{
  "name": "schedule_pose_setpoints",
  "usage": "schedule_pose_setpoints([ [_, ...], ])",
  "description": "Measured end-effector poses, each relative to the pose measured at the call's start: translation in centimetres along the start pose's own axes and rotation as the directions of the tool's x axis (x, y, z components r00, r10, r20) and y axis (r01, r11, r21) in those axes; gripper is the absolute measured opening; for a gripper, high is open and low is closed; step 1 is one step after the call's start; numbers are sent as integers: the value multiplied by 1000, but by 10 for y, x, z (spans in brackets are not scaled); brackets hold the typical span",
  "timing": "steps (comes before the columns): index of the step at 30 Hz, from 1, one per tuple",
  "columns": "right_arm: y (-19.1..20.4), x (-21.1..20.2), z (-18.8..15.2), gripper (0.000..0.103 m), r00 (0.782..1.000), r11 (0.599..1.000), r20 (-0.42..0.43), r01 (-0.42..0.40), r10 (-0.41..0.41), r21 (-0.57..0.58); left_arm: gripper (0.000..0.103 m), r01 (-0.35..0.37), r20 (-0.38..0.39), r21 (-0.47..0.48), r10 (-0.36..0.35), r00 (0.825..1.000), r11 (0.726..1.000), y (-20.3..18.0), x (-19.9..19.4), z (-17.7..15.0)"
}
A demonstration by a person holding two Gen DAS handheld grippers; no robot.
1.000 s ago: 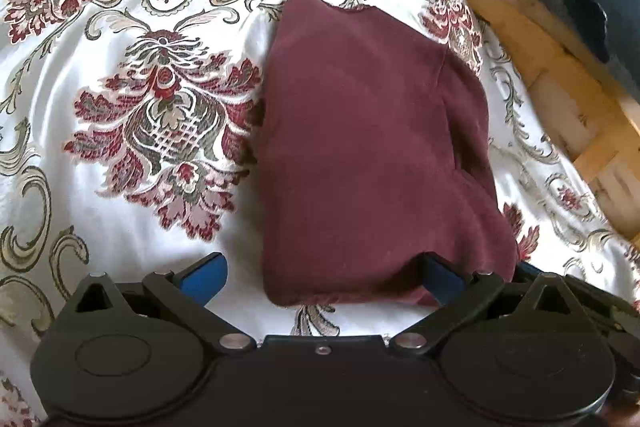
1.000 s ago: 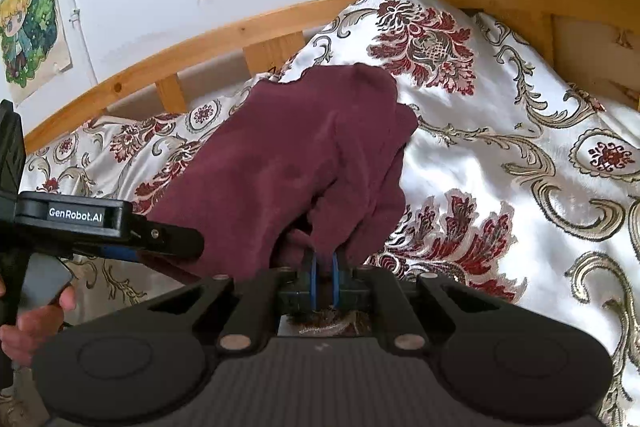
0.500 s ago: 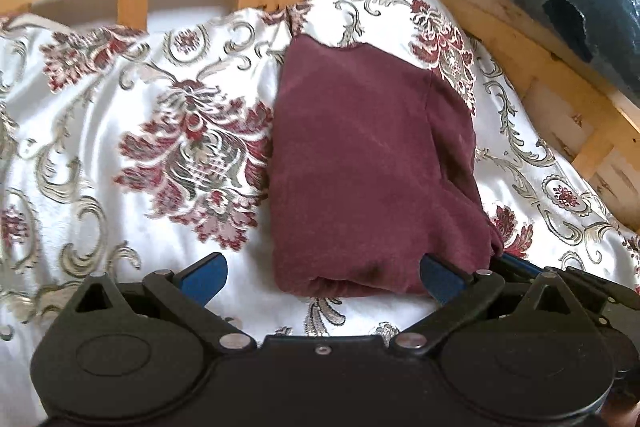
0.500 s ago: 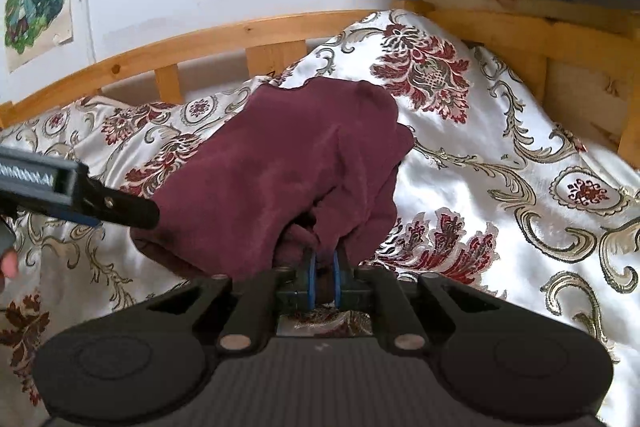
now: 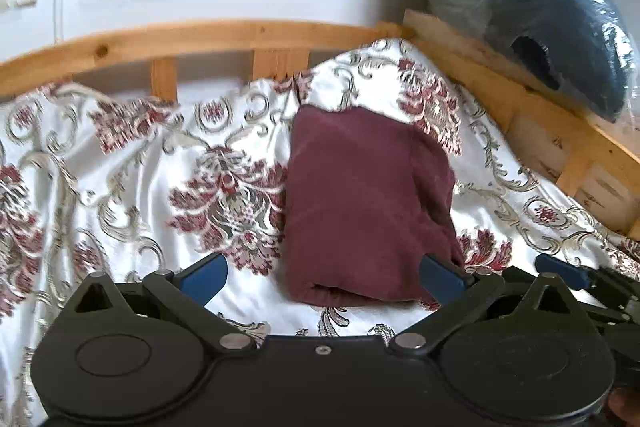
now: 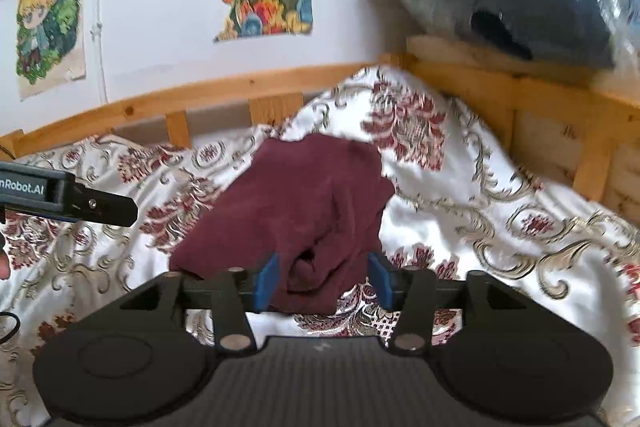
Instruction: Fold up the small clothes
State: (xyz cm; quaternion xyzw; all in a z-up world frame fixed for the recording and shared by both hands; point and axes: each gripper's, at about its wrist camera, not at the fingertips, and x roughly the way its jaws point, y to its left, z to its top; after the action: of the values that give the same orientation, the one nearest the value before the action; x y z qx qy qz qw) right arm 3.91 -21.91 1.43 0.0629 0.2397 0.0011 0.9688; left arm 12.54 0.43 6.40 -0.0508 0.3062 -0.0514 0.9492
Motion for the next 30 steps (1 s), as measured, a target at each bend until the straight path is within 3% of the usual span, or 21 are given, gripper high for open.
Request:
schedule_pose_setpoints([
  [11,22,-80,14,103,995,998,96,-5,10,-60,102,-66,119,24,63,991,998,7,-86,-21],
  [20,30,-108,1,103,993,998,111,-20,26,-53,102,-137,136,-22,139,981,990,27,-124,-58],
  [30,27,-110,-21,103,999,1000,33,0,0,-19,102,-170,89,-80,177,980,982,39,-110,-96],
])
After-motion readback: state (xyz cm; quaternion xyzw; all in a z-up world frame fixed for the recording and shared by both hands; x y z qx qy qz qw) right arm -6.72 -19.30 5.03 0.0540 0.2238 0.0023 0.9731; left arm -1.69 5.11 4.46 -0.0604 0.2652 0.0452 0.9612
